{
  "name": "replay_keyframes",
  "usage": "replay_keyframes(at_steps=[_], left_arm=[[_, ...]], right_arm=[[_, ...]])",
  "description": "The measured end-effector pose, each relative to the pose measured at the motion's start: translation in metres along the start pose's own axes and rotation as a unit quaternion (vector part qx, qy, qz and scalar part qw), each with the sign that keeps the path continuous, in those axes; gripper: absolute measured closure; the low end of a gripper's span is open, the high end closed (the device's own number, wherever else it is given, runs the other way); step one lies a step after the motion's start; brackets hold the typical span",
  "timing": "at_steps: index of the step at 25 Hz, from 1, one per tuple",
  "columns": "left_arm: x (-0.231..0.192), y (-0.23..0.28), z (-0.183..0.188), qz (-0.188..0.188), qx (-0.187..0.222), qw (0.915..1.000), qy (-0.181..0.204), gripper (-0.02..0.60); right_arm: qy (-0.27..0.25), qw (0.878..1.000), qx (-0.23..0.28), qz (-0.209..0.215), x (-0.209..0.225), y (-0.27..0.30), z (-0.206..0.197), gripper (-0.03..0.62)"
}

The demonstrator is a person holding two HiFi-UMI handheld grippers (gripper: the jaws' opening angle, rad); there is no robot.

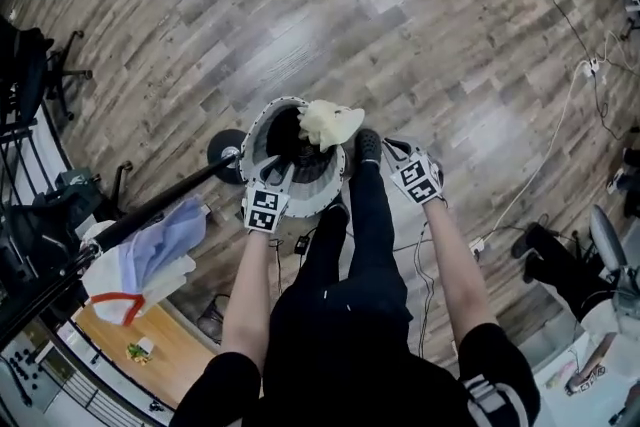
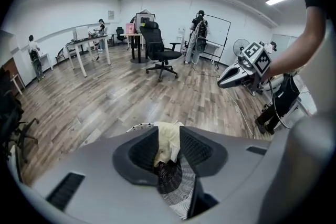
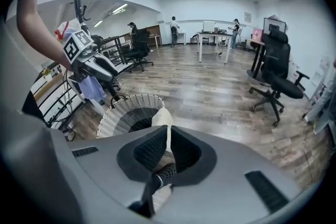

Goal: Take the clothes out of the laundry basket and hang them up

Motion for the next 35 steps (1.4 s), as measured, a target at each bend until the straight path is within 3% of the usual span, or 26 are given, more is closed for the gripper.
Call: replay_keyframes(at_steps=[9, 17, 24, 28, 33, 35], left_arm=[[0.022, 0.094, -0.056, -0.047, -0.027, 0.9985, 0.006, 0.426], [0.022, 0.161, -0.112, -0.074, -0.062, 0.9952, 0.014, 0.403], [0.024, 0.217, -0.152, -0.097, -0.099, 0.9901, 0.023, 0.357], [0.026, 0.246, -0.164, -0.106, -0.099, 0.9889, 0.032, 0.353], [0.027, 0.279, -0.171, -0.107, -0.091, 0.9892, 0.041, 0.353], [0.031, 0.285, -0.169, -0.114, -0.086, 0.9886, 0.047, 0.361]], right_arm=[[-0.047, 0.998, -0.028, 0.040, 0.016, 0.083, -0.043, 0.531], [-0.081, 0.995, -0.041, 0.047, 0.029, 0.152, -0.066, 0.468], [-0.147, 0.985, -0.078, 0.053, 0.032, 0.218, -0.093, 0.407], [-0.183, 0.977, -0.095, 0.060, 0.034, 0.252, -0.102, 0.385], [-0.187, 0.973, -0.096, 0.098, 0.029, 0.280, -0.109, 0.405], [-0.178, 0.974, -0.089, 0.104, 0.027, 0.280, -0.106, 0.510]])
Point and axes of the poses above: the fingertips, and each gripper's own axes: y forward along the fingers, x to its right, z out of its top, the point moved 8 cm from there along -y, backward along the fingers, and after that the axes turned 4 degrees about y, right-handed, at the moved point
